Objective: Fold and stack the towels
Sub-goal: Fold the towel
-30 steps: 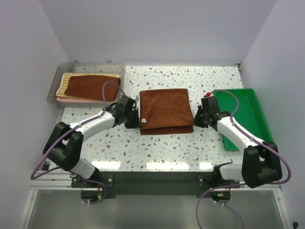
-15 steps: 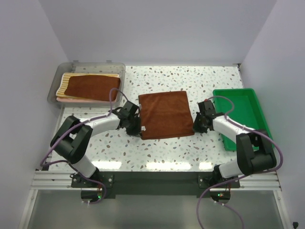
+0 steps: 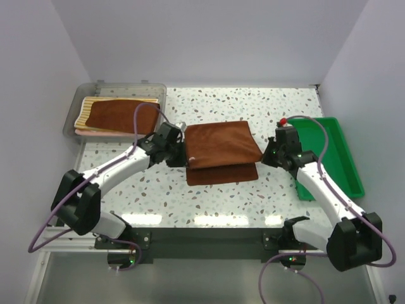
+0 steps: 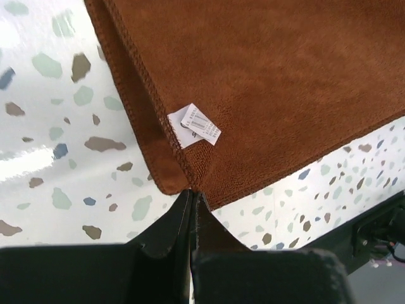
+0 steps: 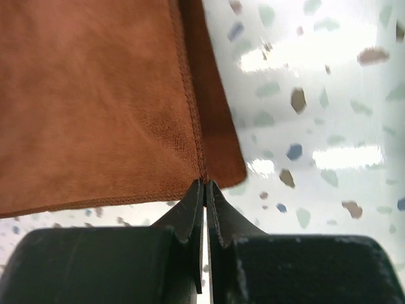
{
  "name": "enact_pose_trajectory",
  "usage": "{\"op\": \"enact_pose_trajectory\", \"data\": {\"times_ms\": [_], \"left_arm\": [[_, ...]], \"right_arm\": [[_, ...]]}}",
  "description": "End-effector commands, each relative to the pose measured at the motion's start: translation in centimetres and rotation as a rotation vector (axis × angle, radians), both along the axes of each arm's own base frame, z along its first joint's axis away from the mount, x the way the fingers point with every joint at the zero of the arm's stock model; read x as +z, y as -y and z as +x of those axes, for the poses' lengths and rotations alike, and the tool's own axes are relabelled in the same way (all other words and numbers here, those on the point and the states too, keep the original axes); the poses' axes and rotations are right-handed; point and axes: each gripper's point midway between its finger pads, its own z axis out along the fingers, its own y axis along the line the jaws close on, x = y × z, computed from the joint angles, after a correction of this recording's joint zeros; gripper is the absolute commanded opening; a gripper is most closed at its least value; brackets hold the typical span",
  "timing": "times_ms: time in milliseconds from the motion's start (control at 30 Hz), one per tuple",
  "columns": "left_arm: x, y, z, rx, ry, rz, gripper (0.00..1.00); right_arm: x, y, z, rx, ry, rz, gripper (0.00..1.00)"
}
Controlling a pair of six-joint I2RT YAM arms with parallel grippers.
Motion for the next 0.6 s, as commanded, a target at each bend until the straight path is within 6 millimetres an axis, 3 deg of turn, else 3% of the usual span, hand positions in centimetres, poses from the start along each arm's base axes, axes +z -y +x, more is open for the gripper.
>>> {"op": "enact_pose_trajectory", "data": {"times_ms": [0,333,500,567], "left_arm": [[-4.3,-1.0,-3.7,-0.048,-0.132,0.041,0.00],[-8.3,-0.5,-4.2,-0.092,-0.195,0.081,0.00],[-8.8,-1.1,-4.0,-0.066,-0.197,0.114,0.02],[-8.4,-1.3,-4.1,-0.057,-0.192,0.115,0.12]], "right_arm": [[-5.3,1.6,-3.8,-0.019,-0.178,-0.065,0.00],[-11.0,2.0,-3.0,-0.091,-0.284,-0.105,0.00],[-11.1,2.1,-2.7,-0.085,-0.290,-0.115,0.01],[-10.6,2.1,-2.8,-0.080,-0.286,-0.115,0.11]]}}
